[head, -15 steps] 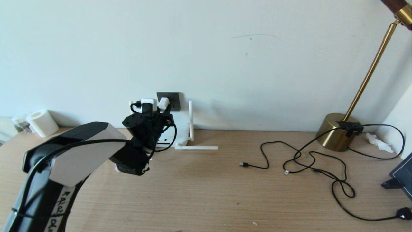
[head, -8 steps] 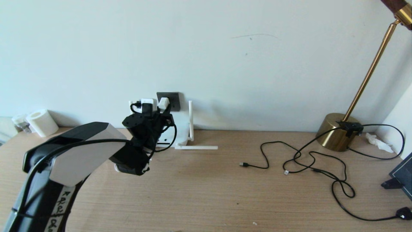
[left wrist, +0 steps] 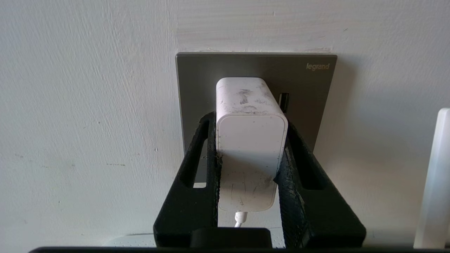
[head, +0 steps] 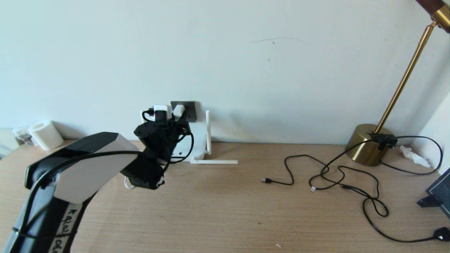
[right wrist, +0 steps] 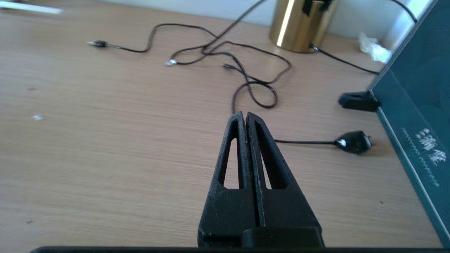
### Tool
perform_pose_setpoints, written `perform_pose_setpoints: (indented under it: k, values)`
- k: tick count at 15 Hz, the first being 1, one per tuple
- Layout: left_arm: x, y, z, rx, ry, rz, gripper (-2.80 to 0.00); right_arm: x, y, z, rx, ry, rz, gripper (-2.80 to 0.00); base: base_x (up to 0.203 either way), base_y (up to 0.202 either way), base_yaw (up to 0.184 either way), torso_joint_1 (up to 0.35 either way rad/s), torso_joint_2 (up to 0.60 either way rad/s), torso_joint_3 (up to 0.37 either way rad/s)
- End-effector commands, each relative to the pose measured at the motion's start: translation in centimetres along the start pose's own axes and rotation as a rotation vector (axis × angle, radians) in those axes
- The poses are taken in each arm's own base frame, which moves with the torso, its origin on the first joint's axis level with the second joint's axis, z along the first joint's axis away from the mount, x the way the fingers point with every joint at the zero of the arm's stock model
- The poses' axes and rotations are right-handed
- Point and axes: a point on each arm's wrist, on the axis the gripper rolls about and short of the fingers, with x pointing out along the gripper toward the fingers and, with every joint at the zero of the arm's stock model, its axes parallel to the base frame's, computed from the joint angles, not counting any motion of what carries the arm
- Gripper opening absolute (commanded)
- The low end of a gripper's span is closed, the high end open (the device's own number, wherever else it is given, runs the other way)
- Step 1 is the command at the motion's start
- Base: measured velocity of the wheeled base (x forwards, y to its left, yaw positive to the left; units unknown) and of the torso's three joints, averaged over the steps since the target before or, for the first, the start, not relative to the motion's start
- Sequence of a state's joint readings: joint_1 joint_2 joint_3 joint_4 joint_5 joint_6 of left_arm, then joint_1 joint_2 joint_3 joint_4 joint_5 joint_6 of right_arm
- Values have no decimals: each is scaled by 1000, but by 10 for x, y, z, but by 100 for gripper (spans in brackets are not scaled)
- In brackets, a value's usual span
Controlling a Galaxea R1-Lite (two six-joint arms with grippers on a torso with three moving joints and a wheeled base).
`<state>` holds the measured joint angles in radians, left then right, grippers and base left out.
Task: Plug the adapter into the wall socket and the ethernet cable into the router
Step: Plug plug into socket
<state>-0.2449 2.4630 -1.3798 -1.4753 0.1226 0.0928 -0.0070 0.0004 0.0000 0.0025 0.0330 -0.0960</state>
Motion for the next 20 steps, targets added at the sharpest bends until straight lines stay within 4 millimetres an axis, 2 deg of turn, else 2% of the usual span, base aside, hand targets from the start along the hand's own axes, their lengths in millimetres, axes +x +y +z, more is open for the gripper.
perform_pose_setpoints:
  k: [1,20]
  values:
    - [2,0,6,-2,-17,3,-280,0,0,0,-1,2,0,-280,0,0,0,0,0,0]
    - [1,-1,-9,1,15,-1,-280,0,0,0,-1,2,0,-280,0,0,0,0,0,0]
